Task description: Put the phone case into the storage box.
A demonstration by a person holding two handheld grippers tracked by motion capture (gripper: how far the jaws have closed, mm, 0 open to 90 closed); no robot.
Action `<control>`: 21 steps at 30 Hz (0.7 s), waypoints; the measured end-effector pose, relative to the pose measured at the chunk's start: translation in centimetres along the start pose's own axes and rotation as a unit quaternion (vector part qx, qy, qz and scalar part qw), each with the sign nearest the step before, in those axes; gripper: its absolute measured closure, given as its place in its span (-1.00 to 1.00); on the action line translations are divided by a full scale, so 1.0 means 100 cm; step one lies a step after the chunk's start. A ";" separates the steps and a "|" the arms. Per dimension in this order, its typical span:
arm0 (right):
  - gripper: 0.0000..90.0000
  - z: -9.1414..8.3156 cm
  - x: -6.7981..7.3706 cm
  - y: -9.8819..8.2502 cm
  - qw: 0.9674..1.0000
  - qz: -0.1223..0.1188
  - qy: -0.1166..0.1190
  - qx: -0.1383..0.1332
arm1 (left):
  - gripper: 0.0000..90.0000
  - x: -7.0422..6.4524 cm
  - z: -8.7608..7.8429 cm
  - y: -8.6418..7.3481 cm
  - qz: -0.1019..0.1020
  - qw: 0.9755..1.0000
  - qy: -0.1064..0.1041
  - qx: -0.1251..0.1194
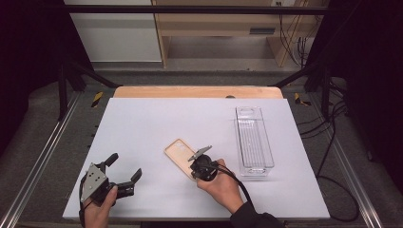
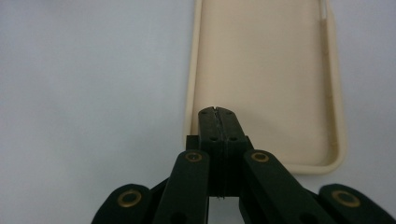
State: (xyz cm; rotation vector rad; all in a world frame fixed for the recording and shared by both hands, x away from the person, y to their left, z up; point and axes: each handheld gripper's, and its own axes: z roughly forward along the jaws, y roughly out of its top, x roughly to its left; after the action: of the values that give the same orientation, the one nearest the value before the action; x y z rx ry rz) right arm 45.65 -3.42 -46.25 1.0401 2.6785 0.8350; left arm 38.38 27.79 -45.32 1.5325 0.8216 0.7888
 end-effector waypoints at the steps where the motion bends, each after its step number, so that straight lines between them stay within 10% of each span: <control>1: 1.00 -0.004 0.004 -0.006 1.000 0.002 0.002 0.000 | -0.98 0.000 0.000 0.000 0.000 1.000 -0.001 0.000; 21: 1.00 -0.020 0.027 -0.037 1.000 -0.006 0.006 -0.011 | -0.98 -0.003 0.001 -0.001 0.002 1.000 -0.005 0.005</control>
State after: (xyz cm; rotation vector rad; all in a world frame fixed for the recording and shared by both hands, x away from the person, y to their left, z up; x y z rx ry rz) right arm 40.84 -4.83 -46.45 1.0175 2.6772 0.8693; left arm 38.36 27.51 -45.41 1.5464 0.8164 0.7806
